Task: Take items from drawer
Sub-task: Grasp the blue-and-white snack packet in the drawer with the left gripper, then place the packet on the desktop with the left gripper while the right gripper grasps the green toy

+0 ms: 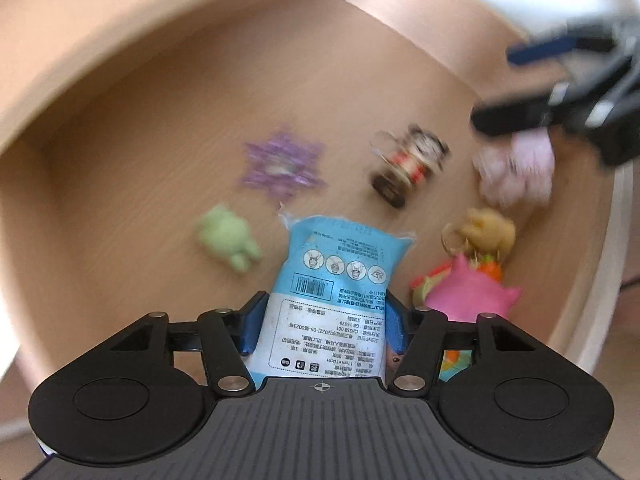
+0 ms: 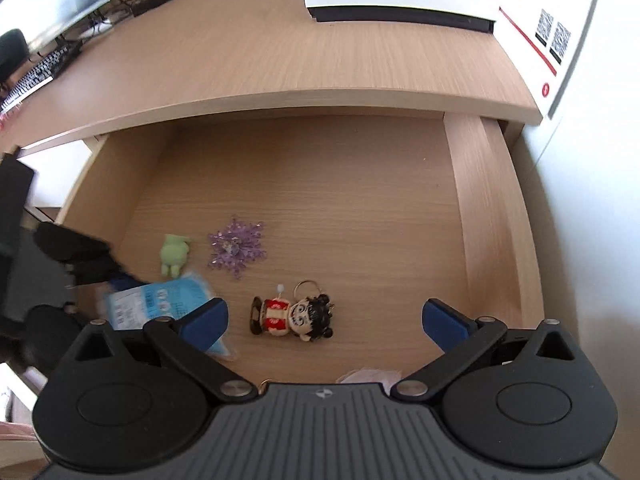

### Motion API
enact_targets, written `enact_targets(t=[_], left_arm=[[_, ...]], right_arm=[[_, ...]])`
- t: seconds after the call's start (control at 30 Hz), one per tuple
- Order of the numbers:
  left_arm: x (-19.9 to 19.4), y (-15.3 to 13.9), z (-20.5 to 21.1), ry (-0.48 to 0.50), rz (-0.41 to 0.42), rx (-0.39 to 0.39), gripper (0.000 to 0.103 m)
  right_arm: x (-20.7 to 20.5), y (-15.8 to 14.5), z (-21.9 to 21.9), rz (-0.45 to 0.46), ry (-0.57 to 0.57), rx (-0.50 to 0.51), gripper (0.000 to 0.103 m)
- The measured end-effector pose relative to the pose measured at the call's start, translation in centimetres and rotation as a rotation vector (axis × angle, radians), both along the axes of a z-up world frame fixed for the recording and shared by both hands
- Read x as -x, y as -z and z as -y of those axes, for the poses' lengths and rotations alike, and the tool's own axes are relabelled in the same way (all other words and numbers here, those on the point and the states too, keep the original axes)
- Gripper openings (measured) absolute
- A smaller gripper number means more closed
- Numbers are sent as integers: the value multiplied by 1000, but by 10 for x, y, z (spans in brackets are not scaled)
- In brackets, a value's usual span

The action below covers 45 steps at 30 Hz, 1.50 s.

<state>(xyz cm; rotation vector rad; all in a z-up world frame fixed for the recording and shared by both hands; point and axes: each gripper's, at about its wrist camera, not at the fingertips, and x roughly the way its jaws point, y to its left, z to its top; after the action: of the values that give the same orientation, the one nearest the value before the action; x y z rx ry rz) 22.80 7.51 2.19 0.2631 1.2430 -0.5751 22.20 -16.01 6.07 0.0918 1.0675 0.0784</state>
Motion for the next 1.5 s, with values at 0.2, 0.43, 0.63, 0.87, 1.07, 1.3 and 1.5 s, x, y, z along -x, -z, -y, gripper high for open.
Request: enact_targets(t=[0.2, 0.43, 0.63, 0.87, 1.07, 1.3, 1.5], left_arm=[[22, -71, -56, -396, 69, 170, 62], [49, -125, -97, -630, 221, 303, 62], [56, -133, -118, -725, 215, 293, 62], [60, -107, -90, -694, 213, 140, 62], [61, -111, -57, -548, 406, 23, 62], [19, -102, -15, -429, 380, 104, 62], [-53, -115, 26, -373, 506, 148, 62]], right_arm=[[-30, 12, -40, 1, -132, -66, 102], [-68, 30, -105, -7, -364, -122, 66], [-88, 62, -137, -87, -376, -46, 41], [-74, 49, -141, -80, -387, 14, 29], [-37, 6, -102, -35, -240, 0, 29], [15, -39, -50, 56, -35, -13, 29], [45, -51, -16, 89, 112, 3, 29]])
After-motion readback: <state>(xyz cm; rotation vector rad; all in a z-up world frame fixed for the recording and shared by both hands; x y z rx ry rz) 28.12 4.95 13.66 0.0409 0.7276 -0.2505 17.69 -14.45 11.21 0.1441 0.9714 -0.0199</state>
